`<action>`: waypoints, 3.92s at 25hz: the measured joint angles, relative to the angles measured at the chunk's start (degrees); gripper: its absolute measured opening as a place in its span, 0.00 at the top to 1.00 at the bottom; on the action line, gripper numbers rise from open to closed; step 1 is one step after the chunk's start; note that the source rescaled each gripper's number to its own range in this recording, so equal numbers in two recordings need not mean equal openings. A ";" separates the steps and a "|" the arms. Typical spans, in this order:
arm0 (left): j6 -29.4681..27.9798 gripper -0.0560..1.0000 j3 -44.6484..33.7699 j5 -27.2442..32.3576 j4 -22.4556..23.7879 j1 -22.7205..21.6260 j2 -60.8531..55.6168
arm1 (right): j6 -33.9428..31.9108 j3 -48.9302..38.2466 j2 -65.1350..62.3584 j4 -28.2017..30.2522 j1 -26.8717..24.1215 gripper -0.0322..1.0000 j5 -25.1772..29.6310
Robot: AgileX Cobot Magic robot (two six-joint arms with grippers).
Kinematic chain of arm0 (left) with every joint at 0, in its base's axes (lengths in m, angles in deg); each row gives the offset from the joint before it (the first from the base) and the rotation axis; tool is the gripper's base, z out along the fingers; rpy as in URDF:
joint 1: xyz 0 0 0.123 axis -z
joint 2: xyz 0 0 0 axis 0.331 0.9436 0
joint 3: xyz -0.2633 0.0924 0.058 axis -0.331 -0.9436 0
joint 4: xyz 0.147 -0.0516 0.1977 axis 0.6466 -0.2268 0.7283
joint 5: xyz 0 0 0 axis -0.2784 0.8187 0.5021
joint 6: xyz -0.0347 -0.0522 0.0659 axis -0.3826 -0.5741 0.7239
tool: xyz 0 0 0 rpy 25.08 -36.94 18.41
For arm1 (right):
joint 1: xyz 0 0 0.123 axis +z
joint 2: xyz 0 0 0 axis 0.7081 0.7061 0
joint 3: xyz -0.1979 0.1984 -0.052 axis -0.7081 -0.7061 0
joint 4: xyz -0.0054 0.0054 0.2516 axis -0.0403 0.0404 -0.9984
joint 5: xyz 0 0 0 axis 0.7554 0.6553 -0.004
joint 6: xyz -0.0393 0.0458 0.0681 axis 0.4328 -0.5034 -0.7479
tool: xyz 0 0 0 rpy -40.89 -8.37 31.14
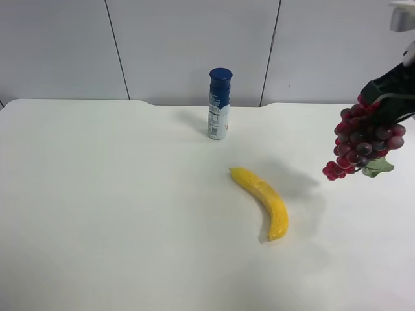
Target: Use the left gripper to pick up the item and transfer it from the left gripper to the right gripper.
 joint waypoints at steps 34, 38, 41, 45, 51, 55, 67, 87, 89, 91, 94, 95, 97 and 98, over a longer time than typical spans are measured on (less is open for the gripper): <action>0.00 0.00 0.00 0.00 0.00 0.00 0.00 | 2.50 14.57 31.89 -2.98 0.00 0.97 -1.43; 0.00 0.00 0.00 0.00 0.00 0.00 0.00 | 2.69 14.57 33.46 -2.49 0.00 0.97 -1.29; 0.00 0.00 0.00 0.00 0.00 0.00 0.00 | 2.69 14.57 33.52 -0.60 0.00 0.97 -1.98; 0.00 0.00 0.00 0.00 0.00 0.00 0.00 | 2.69 14.57 33.56 0.71 0.00 0.97 -3.19; 0.00 0.00 0.00 0.00 0.00 0.00 0.00 | 2.69 14.57 33.56 1.83 0.00 0.86 -3.72; 0.00 0.00 0.00 0.00 0.00 0.00 0.00 | 1.46 14.57 33.56 3.79 0.00 0.39 -3.61; 0.00 0.00 0.00 0.00 0.00 0.00 0.00 | -2.20 15.36 33.56 5.63 0.00 0.00 -3.56; 0.00 0.00 0.00 0.00 0.00 0.00 0.00 | -2.30 17.42 25.17 3.08 0.00 0.00 3.58; 0.00 0.00 0.00 0.00 0.00 0.00 0.00 | -2.30 17.42 23.09 2.48 0.00 0.00 4.66; 0.00 0.00 0.00 0.00 0.00 0.00 0.00 | -2.30 17.42 20.86 1.73 0.00 0.00 5.76; 0.00 0.00 0.00 0.00 0.00 0.00 0.00 | -2.24 17.42 16.93 0.71 0.00 0.00 7.12; 0.00 0.00 0.00 0.00 0.00 0.00 0.00 | -2.24 17.42 15.41 0.71 0.00 0.00 7.27; 0.00 0.00 0.00 0.00 0.00 0.00 0.00 | -2.24 17.42 12.53 0.71 0.00 0.00 7.32; 0.00 0.00 0.00 0.00 0.00 0.00 0.00 | -2.24 17.42 10.90 0.71 0.00 0.00 7.39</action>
